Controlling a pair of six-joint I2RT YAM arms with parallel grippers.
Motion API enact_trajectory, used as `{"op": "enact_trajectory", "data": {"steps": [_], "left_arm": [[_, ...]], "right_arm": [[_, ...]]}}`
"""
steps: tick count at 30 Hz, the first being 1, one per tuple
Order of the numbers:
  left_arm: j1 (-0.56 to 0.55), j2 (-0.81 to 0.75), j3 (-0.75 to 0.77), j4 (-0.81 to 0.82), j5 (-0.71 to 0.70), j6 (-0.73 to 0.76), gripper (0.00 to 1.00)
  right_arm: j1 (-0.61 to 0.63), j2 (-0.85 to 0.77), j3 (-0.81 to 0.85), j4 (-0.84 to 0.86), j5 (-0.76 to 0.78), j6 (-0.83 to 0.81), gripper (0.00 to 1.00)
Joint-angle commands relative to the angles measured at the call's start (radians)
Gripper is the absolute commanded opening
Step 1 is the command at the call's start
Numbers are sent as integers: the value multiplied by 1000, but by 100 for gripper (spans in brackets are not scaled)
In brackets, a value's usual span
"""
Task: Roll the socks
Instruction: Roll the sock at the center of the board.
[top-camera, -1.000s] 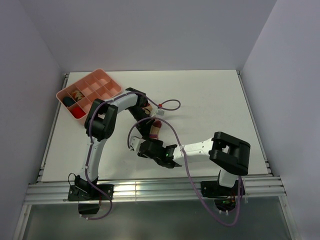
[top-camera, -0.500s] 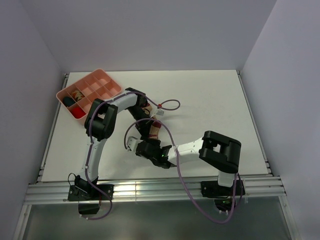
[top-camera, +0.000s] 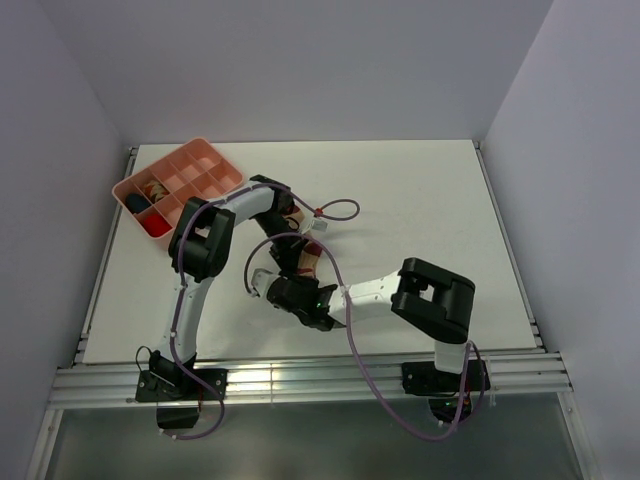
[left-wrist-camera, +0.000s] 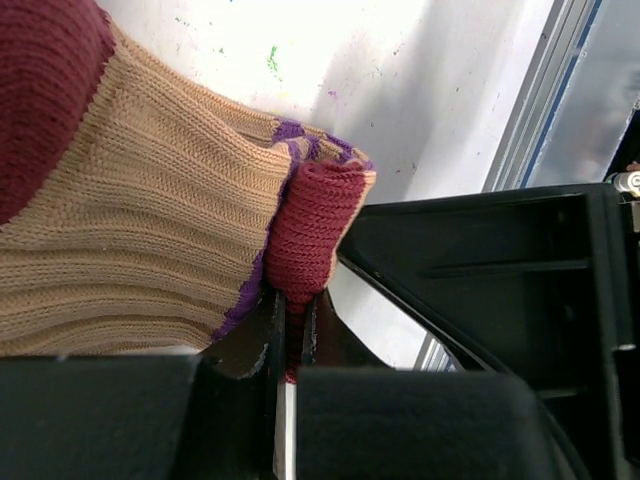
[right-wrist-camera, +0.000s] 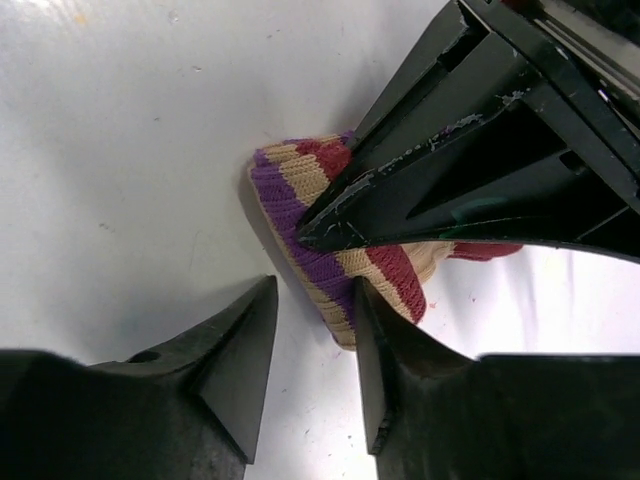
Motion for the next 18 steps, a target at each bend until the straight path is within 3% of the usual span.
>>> {"op": "enact_trajectory", "data": {"steps": [1,4,8,10,18], "left_arm": [[7,23,-23,16,-116,61,1],[7,14,-24,17,-110,67,1],[7,6,-20,19,-103,71,1],[7,0,-25,29,-109,62,2],[9,-155,-125,262,-155,-48,22]], "right_arm": [[-26,47,35,-72,-10,12,42],[-35,58,50,-79,-19,9,33],[-58,62,68,-119,-57,3,7],[-64,58,79,-136,-105,3,0],[-116,67,153,-291,-317,17,0]]}}
